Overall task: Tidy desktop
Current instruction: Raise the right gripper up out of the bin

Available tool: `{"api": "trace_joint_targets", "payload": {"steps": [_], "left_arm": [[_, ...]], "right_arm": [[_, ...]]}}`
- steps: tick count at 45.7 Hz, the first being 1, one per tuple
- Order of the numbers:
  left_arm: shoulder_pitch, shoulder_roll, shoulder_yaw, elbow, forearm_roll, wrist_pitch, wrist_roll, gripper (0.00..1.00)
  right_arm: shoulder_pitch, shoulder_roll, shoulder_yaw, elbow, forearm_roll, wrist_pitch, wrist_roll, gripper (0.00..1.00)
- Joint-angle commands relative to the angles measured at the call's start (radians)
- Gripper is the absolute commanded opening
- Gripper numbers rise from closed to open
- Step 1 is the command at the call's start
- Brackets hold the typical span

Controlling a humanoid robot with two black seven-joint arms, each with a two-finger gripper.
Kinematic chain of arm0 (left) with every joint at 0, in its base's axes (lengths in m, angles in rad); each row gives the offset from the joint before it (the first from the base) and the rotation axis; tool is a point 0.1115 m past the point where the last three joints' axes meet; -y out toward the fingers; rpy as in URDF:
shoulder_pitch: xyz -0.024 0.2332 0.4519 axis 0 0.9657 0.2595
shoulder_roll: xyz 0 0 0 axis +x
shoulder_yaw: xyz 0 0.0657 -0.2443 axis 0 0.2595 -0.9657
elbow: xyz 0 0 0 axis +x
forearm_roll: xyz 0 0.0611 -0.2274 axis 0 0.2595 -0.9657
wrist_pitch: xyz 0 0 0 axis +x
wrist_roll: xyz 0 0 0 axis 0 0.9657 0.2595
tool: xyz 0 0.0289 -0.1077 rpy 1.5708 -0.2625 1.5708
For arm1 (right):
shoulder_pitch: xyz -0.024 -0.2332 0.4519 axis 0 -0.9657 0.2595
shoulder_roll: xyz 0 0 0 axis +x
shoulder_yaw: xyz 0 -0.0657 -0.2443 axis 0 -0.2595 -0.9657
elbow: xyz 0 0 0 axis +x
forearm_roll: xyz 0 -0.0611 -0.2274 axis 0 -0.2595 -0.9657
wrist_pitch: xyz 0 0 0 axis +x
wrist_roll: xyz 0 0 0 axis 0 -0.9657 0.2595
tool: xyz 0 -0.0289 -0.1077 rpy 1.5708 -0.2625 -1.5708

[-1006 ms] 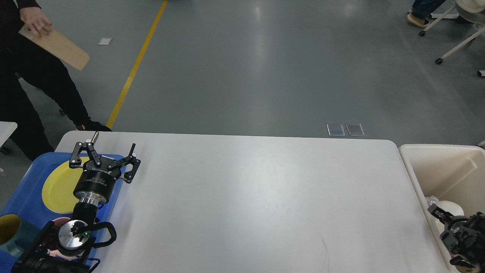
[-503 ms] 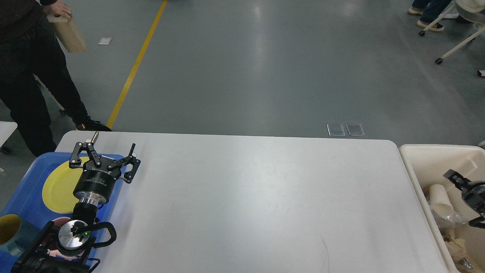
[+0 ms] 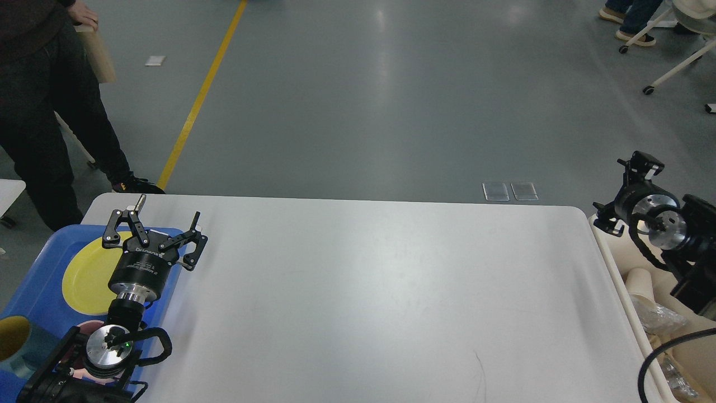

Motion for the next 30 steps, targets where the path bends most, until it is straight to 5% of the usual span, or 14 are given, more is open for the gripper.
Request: {"api": "trace_joint_targets", "payload": {"steps": [1, 8, 13, 17, 22, 30], "left_arm": [[0.000, 0.000, 0.000, 0.000, 0.000, 0.000, 0.000, 0.97], [0.000, -0.001, 0.000, 0.000, 0.000, 0.000, 0.000, 0.97], [0.000, 0.000, 0.000, 0.000, 0.000, 0.000, 0.000, 0.97], [0.000, 0.000, 0.000, 0.000, 0.000, 0.000, 0.000, 0.97], [0.000, 0.000, 0.000, 0.000, 0.000, 0.000, 0.000, 0.97], [0.000, 0.000, 0.000, 0.000, 0.000, 0.000, 0.000, 0.97]], "right_arm": [[-0.141, 0.054, 0.403, 0.146, -0.013, 0.023, 0.025, 1.00], [-0.313, 0.097, 0.577, 0.349, -0.173, 0.101, 0.125, 1.00], [-0.358, 0.169, 0.608, 0.374, -0.260, 0.105, 0.328, 1.00], [-0.413, 0.212, 0.643, 0.387, -0.261, 0.107, 0.445, 1.00], [-0.448, 0.266, 0.648, 0.395, -0.261, 0.109, 0.498, 1.00], [-0.459, 0.270, 0.648, 0.401, -0.260, 0.112, 0.499, 1.00]]}}
